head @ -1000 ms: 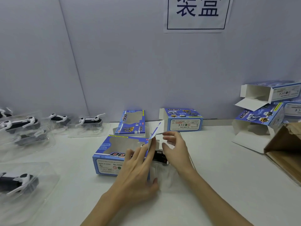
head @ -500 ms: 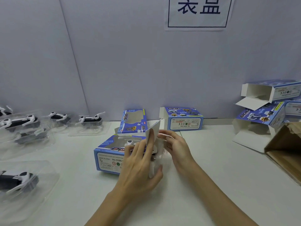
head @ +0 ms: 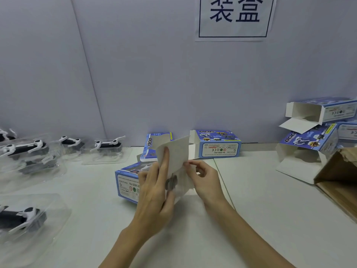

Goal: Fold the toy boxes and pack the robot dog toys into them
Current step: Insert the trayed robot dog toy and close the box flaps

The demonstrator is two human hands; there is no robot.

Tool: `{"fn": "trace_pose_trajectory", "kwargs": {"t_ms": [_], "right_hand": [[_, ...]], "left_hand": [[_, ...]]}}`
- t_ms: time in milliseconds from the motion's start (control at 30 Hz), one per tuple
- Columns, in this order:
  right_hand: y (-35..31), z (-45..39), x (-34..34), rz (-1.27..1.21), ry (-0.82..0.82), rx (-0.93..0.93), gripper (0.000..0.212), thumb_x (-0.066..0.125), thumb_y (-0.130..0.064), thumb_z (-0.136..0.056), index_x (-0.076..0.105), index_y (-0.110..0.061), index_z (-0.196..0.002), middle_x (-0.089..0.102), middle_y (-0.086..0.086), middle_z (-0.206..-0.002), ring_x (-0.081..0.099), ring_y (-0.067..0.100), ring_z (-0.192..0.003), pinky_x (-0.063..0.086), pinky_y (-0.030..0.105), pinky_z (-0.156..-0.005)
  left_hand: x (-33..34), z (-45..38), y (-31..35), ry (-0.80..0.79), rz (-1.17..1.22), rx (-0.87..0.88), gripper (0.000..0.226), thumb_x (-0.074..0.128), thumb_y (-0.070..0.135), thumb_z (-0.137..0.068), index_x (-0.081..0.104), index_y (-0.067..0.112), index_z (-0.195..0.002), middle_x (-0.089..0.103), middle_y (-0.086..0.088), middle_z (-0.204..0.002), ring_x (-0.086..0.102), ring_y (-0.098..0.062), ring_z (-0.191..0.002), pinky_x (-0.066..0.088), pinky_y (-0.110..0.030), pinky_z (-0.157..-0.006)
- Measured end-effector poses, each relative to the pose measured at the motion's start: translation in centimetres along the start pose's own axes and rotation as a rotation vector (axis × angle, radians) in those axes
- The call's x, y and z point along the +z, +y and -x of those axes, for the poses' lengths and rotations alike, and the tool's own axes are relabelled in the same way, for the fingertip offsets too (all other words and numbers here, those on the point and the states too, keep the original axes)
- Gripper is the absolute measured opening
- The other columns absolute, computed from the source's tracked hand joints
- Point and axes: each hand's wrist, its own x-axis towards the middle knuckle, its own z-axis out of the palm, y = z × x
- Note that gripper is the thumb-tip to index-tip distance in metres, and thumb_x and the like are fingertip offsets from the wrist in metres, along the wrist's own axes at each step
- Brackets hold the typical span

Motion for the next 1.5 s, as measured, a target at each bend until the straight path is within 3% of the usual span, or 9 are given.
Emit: {"fn": "trace_pose_trajectory", "kwargs": {"t_ms": [133,267,467,567,700,833,967,1233,1500], "right_hand": [[-0.3,-0.3,-0.4,0.055,-0.141,-0.071,0.016,0.065,-0.034,-0.102,0.076,-0.026,-0.111,0.077,-0.001,-0.105,0.070,0.024,-0.102,0.057,0.038,-0.090],[-1.3,0.0,-0.6,0.001,-0.429,-0.103,0.026,0.052,-0.030,-0.109,0.067,-0.030,-0.130,0.075,-0.005,-0.121,0.070,0.018,-0.115,0.058,0.036,-0.098],[-1.1,0.2,-0.5,0.179,-0.106,-0.344,0.021,0.063,-0.032,-0.104,0.076,-0.034,-0.120,0.076,-0.021,-0.099,0.065,-0.006,-0.090,0.049,0.015,-0.079],[-1.2,0.1,-1.0,0.157,-0.005,-0.337,0.017,0.065,-0.035,-0.102,0.079,-0.036,-0.111,0.074,-0.016,-0.083,0.059,0.002,-0.077,0.052,0.020,-0.070],[-2.5,0.5,-1.4,0.184,0.112,-0.388,0.022,0.062,-0.037,-0.104,0.074,-0.041,-0.121,0.077,-0.020,-0.100,0.066,0.007,-0.075,0.057,0.034,-0.061],[-4.1,1.1,-1.4,0.262,-0.062,-0.622,0.035,0.048,-0.033,-0.109,0.063,-0.031,-0.140,0.064,-0.019,-0.140,0.060,0.004,-0.129,0.051,0.024,-0.100],[-4.2,2.1,-0.3,0.108,-0.265,-0.496,0.058,0.057,-0.036,-0.103,0.035,-0.038,-0.157,0.046,-0.016,-0.158,0.050,0.014,-0.143,0.056,0.037,-0.102],[-3.3,1.2,-0.8,0.215,-0.067,-0.536,0.039,0.056,-0.041,-0.101,0.055,-0.030,-0.138,0.060,-0.014,-0.140,0.058,0.021,-0.132,0.057,0.050,-0.097],[-3.2,0.5,-1.5,0.311,0.062,-0.742,0.037,0.043,-0.033,-0.107,0.068,-0.009,-0.094,0.068,-0.005,-0.115,0.061,0.025,-0.114,0.051,0.045,-0.093]], "left_hand": [[-1.2,-0.6,0.0,0.094,0.166,-0.139,0.093,0.049,0.004,-0.081,0.017,0.028,-0.165,0.046,0.014,-0.131,0.041,-0.017,-0.114,0.035,-0.032,-0.099],[-2.3,-1.2,-0.3,0.186,0.458,-0.176,0.083,0.056,0.010,-0.092,0.021,0.027,-0.165,0.041,0.033,-0.149,0.040,-0.007,-0.144,0.035,-0.027,-0.116],[-2.8,-1.0,-0.9,0.001,0.320,0.102,0.125,0.086,0.053,-0.074,0.008,0.022,-0.167,0.026,0.005,-0.157,0.030,-0.023,-0.149,0.039,-0.019,-0.111],[-2.0,-1.2,-1.5,0.030,0.172,0.286,0.107,0.090,0.047,-0.076,0.025,0.034,-0.160,0.021,-0.007,-0.161,0.028,-0.027,-0.153,0.036,-0.025,-0.117],[-2.0,-1.6,-2.1,0.220,0.231,0.195,0.084,0.089,0.035,-0.079,0.041,0.037,-0.147,0.041,-0.015,-0.150,0.042,-0.027,-0.145,0.041,-0.026,-0.113],[-2.4,-1.3,-1.9,0.289,0.500,-0.125,0.064,0.076,0.051,-0.089,0.044,0.046,-0.145,0.054,-0.006,-0.147,0.058,-0.032,-0.133,0.055,-0.055,-0.101],[-1.7,-1.5,-0.3,0.285,0.794,-0.225,0.048,0.066,0.030,-0.099,0.051,0.037,-0.144,0.056,0.020,-0.146,0.061,-0.012,-0.131,0.062,-0.029,-0.084],[-1.3,-1.7,-0.1,0.115,0.861,-0.386,0.057,0.072,0.057,-0.089,0.054,0.041,-0.141,0.056,0.010,-0.146,0.065,-0.026,-0.127,0.063,-0.048,-0.087],[-1.4,-1.6,-0.2,0.072,0.504,-0.197,0.033,0.064,0.050,-0.090,0.061,0.029,-0.115,0.044,0.001,-0.133,0.047,-0.023,-0.136,0.056,-0.031,-0.096]]}}
